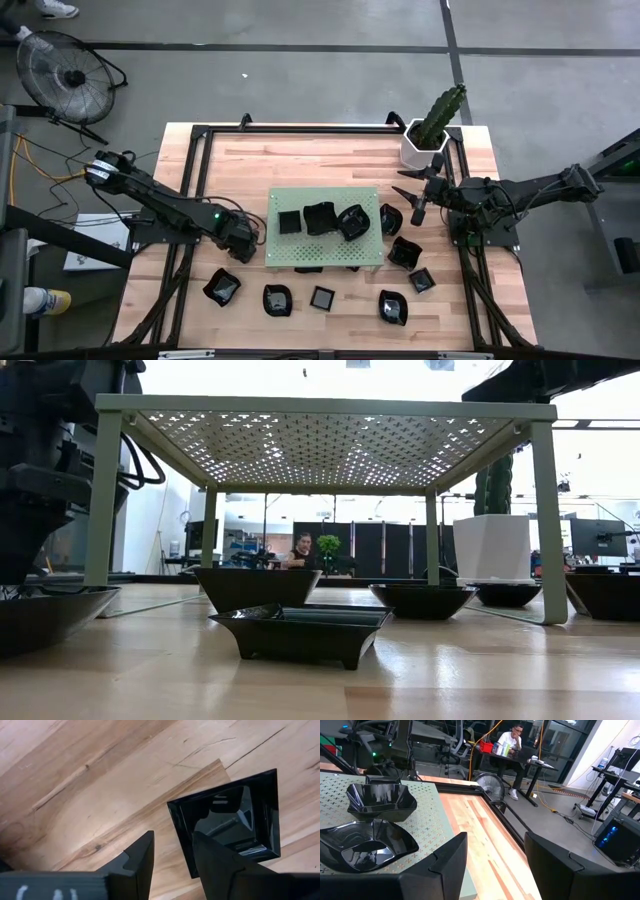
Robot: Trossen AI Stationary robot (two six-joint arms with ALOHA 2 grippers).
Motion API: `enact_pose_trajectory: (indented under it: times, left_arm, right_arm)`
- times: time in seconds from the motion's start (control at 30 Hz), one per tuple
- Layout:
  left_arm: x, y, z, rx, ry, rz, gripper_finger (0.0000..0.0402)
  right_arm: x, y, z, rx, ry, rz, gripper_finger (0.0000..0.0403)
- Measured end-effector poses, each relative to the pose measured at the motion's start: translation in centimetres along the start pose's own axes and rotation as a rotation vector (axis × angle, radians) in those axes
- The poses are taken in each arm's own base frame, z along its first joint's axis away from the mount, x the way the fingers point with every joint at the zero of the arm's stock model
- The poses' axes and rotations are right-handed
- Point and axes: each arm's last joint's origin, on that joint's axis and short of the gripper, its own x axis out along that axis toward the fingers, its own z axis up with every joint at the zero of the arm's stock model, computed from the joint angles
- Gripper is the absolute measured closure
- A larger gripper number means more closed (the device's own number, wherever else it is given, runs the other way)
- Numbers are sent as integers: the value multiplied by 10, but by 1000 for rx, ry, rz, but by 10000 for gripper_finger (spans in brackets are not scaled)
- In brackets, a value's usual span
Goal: Pick & Place Mini shaped plates
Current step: Stack the black square shaped plate on top of the black square shaped plate on the shelf
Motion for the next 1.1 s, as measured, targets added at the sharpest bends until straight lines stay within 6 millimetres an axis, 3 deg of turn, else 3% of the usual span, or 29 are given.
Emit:
enact_pose_trajectory:
  times: [0.3, 0.77, 1.1]
  left_arm:
    - [6, -4, 1, 4, 14, 5, 280]
    - [5, -3, 1, 43, 14, 8, 384]
    - [1, 0, 1, 105, -15, 20, 394]
  right_arm:
    - [0, 0, 0, -1, 0, 0, 210]
    - [0, 0, 0, 0, 0, 0, 210]
    - [0, 0, 0, 0, 0, 0, 210]
